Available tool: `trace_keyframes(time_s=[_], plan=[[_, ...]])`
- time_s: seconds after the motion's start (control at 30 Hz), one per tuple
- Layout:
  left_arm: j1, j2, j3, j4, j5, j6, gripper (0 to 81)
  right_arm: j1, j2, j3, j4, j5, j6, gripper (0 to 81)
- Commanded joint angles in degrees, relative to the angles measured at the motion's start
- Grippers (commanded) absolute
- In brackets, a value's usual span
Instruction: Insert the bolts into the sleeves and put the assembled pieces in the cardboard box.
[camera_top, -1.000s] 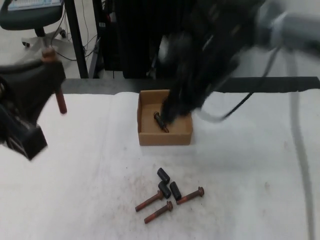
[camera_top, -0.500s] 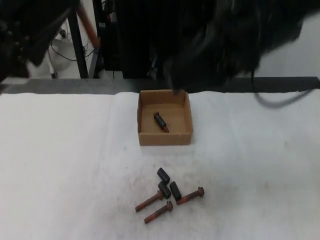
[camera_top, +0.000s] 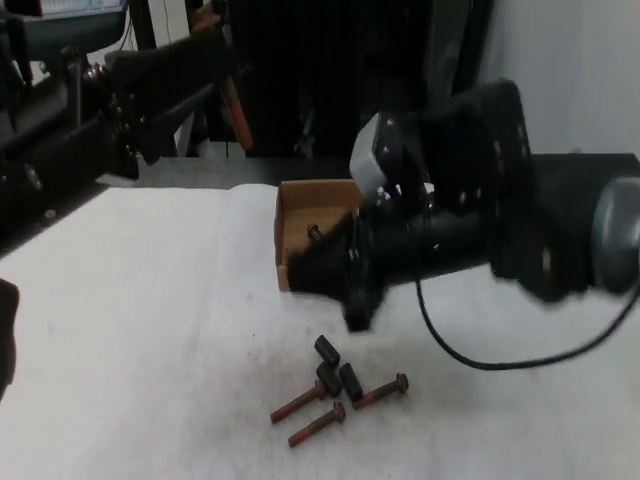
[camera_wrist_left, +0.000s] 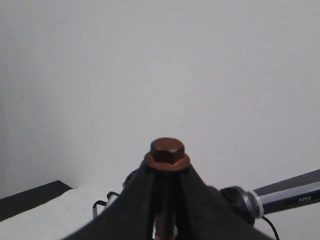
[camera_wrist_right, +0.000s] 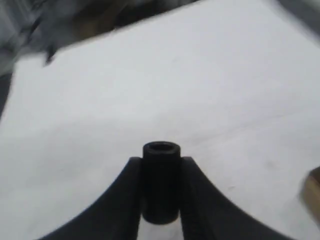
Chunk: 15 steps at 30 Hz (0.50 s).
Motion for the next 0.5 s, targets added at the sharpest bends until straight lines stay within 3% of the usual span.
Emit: trace_keyframes(time_s=[0.0,0.1,0.23,0.33,0.47], plan=[[-0.1,-0.3,-0.3,-1.2,0.5,0.7,0.4,0.5,0.0,7.3,-32.8,12.1,21.0,0.8],[-0.1,-0.3,-0.3,-3.0,0.5,0.7,0.4,0.7,0.0,11.9,-50.9,11.3,29.1,0.8],[-0.1,-0.3,-0.4,-4.8,0.5,0.7,0.4,2.5,0.0,16.0,-64.1,9.1,28.5,0.8],[-0.1,-0.3,-0.4,-6.8,0.5,0.7,0.4,4.6,0.0,17.6,-66.0,9.1,22.4,0.8],[-0.1,-0.3,-0.4,-8.3,3.0,1.2,0.4,7.5,0.0,18.4,-65.1,9.6,8.6,0.8]])
